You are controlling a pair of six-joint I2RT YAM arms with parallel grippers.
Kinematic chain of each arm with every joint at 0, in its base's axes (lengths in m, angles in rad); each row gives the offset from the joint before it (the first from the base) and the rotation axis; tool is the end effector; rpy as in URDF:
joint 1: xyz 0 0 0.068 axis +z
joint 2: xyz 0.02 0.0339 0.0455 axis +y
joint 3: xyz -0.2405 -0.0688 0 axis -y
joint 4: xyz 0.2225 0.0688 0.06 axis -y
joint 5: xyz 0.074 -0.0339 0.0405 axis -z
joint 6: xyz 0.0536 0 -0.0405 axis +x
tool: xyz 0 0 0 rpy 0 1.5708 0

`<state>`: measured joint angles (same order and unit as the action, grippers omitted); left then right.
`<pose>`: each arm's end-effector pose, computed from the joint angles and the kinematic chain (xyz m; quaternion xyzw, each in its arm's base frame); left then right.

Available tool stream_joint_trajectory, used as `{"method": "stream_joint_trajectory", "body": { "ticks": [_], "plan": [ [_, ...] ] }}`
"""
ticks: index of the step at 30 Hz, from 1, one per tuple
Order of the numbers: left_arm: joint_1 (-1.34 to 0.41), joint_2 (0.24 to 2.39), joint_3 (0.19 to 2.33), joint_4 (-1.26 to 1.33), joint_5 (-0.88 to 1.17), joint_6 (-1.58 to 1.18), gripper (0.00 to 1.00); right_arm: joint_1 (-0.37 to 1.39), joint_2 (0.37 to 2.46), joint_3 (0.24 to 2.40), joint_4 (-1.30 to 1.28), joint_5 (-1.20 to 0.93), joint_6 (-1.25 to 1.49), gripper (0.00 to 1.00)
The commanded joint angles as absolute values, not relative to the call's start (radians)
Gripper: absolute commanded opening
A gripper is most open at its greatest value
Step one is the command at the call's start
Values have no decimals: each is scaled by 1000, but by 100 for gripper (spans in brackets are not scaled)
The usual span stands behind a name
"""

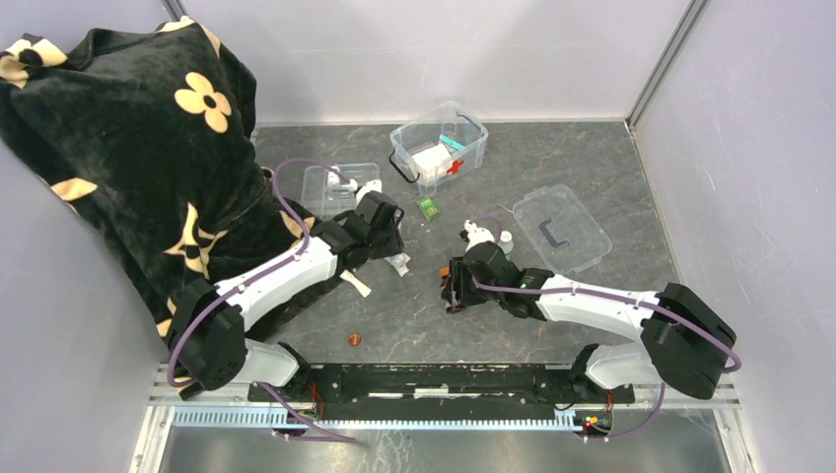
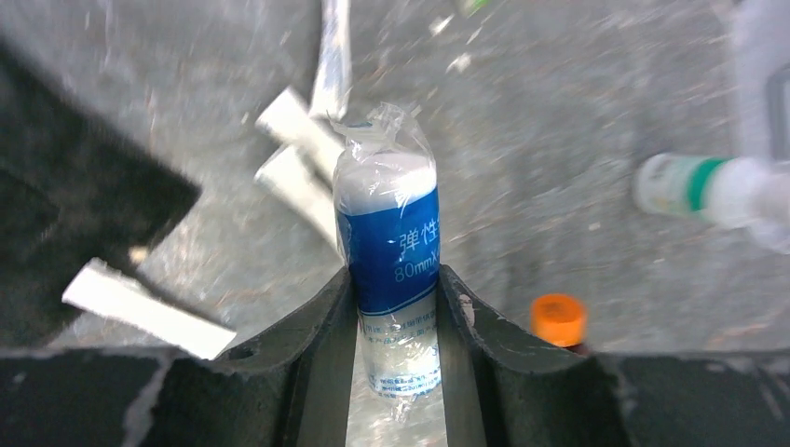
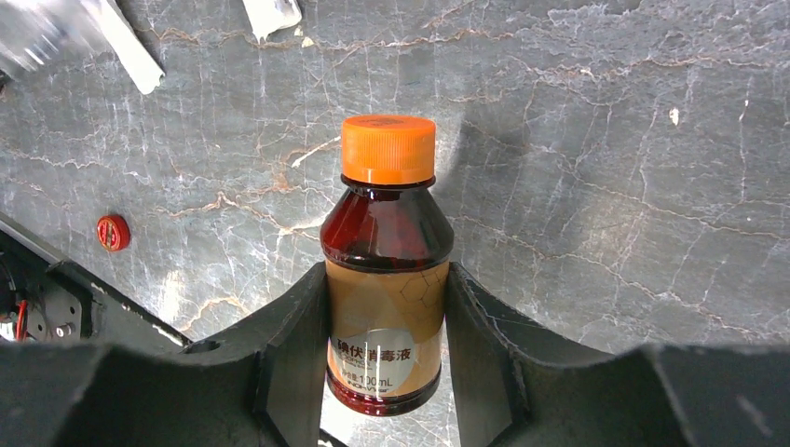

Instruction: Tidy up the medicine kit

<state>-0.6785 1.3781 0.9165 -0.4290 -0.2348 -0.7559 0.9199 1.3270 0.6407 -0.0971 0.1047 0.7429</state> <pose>0.2252 -0.1655 0.2061 -0.0753 0.9340 -0.1345 0.3222 0.1634 0.2053 0.1625 -0.0615 0.9204 0.2505 0.2938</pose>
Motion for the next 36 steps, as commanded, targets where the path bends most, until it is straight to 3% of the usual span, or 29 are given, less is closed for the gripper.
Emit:
{"method": "stream_joint_trajectory", "body": {
  "ticks": [1, 24, 29, 36],
  "plan": [
    [-678, 1393, 1123, -467, -281, -651, 41, 918, 1270, 626, -73, 95, 728, 30],
    [-458, 2076, 2006, -309, 23, -427, 42, 917, 1102, 559, -169, 105, 715, 28],
    [-458, 2175, 2084, -283, 44, -402, 51, 917, 1080, 557, -185, 97, 695, 28],
    [-457, 2196, 2027, -250, 38, -395, 69, 918, 1049, 574, -200, 80, 632, 26]
  ]
}}
